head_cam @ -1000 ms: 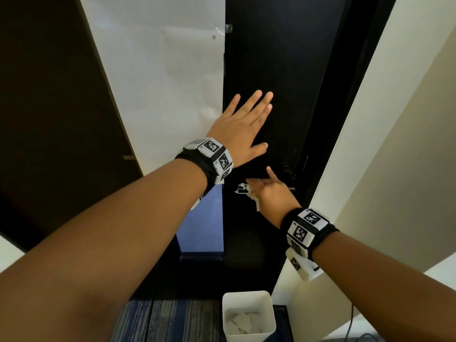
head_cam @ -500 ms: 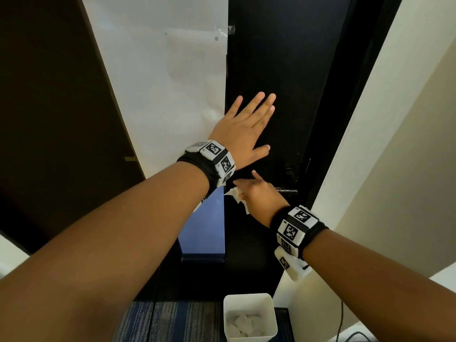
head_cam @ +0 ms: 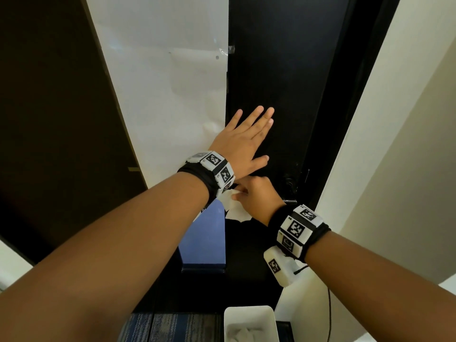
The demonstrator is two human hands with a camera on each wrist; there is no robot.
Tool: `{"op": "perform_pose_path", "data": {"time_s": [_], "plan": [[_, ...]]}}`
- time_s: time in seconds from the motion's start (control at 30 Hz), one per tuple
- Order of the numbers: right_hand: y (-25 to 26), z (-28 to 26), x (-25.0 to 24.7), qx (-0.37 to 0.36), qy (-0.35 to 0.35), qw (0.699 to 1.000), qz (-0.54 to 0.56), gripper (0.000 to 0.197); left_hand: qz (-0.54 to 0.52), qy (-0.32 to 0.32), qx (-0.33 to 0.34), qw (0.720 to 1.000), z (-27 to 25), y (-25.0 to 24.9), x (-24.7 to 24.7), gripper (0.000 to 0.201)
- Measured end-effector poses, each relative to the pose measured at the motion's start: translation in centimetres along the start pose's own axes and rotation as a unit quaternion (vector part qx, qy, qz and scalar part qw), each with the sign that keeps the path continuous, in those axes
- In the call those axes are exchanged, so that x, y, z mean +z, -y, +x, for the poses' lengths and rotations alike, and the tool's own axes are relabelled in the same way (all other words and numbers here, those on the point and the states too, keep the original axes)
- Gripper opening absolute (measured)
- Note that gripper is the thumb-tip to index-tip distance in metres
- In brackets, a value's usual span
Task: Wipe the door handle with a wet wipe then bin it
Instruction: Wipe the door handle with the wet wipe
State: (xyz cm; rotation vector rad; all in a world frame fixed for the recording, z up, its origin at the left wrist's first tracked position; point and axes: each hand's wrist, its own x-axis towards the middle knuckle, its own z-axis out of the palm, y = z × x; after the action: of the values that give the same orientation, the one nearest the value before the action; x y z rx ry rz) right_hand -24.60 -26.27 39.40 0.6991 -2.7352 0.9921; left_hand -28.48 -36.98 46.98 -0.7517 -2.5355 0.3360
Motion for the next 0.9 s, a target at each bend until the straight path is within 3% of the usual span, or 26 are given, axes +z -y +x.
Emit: {"op": "perform_pose_path", "data": {"time_s": [0.1, 0.27, 0.37, 0.43, 0.53, 0.63, 0.73, 0.8, 0.9], "plan": [[-0.5, -0.2, -1.6, 0.052, -0.008, 0.997, 0.053, 0.031, -0.026, -0.001, 0.002, 1.000, -0.1, 0.1, -0.2, 0.071], [-2.6, -1.1, -4.4, 0.138, -0.049, 0.975, 0.168, 0.013, -0.117, 0.004, -0.009, 0.993, -0.3, -0.4, -1.0, 0.064], [-3.4, -1.7, -5.9, 0.155, -0.085, 0.963, 0.204, 0.012, -0.245, 0.010, -0.033, 0.969, -1.5, -2.0, -1.3, 0.067], [-3.6, -2.1, -6.7, 0.175, -0.100, 0.951, 0.235, 0.013, -0.324, 0.000, -0.089, 0.942, -2.9, -3.5, -1.0, 0.065], [-3.9, -2.4, -7.3, 0.201, -0.122, 0.935, 0.267, 0.016, -0.414, -0.030, -0.189, 0.890, -5.1, -5.6, 0.7, 0.038], [-3.9, -2.7, -7.5, 0.205, -0.144, 0.930, 0.269, 0.019, -0.536, -0.002, -0.260, 0.803, -6.7, -7.7, 2.5, 0.012], [-3.6, -3.0, -7.4, 0.203, -0.151, 0.926, 0.279, 0.022, -0.631, 0.046, -0.302, 0.713, -7.4, -9.7, 3.0, 0.017], [-3.2, -3.3, -7.2, 0.197, -0.151, 0.925, 0.287, 0.023, -0.670, 0.043, -0.334, 0.662, -7.3, -10.3, 3.1, 0.017], [-2.8, -3.8, -6.8, 0.184, -0.147, 0.927, 0.293, 0.023, -0.690, 0.021, -0.368, 0.623, -7.0, -10.1, 3.2, 0.033]]}}
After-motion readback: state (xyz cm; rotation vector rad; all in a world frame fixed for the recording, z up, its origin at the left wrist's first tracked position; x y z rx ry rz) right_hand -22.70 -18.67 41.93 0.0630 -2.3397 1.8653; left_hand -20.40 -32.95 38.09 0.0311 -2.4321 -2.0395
